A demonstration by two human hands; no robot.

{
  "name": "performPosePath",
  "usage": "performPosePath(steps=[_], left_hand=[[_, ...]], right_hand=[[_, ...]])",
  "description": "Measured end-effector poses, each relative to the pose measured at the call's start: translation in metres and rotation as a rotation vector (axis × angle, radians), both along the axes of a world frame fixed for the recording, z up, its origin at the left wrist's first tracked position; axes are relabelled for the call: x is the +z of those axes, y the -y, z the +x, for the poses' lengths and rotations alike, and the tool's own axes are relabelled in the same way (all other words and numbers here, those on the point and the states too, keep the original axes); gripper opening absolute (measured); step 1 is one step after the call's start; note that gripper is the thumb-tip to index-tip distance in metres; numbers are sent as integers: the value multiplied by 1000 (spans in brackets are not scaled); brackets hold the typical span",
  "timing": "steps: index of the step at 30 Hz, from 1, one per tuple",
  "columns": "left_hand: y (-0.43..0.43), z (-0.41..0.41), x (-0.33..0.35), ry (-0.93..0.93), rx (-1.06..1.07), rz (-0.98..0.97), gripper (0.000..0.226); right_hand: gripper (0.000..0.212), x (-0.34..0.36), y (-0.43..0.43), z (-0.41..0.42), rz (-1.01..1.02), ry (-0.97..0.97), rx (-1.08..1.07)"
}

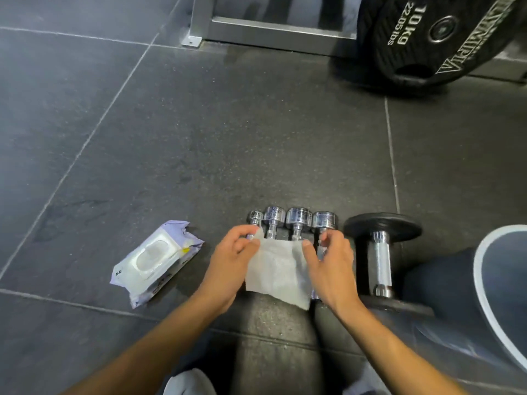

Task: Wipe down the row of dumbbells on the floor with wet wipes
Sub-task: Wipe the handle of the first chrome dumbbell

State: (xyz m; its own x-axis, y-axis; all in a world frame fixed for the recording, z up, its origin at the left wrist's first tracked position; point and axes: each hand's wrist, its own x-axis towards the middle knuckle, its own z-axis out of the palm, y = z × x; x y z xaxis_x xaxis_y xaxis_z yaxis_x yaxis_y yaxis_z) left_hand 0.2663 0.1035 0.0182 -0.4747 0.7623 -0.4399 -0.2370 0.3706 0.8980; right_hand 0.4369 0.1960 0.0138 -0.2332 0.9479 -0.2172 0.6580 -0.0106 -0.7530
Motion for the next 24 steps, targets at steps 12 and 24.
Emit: performPosePath(steps=[12,24], left_hand=[[-12,51,33,-885,-431,62,35],[-19,-46,-44,-618,-250,-363,18]], right_hand=[[25,12,26,-37,-1140,-919,-254],[18,10,-22,-14,-883,-1121,-349]])
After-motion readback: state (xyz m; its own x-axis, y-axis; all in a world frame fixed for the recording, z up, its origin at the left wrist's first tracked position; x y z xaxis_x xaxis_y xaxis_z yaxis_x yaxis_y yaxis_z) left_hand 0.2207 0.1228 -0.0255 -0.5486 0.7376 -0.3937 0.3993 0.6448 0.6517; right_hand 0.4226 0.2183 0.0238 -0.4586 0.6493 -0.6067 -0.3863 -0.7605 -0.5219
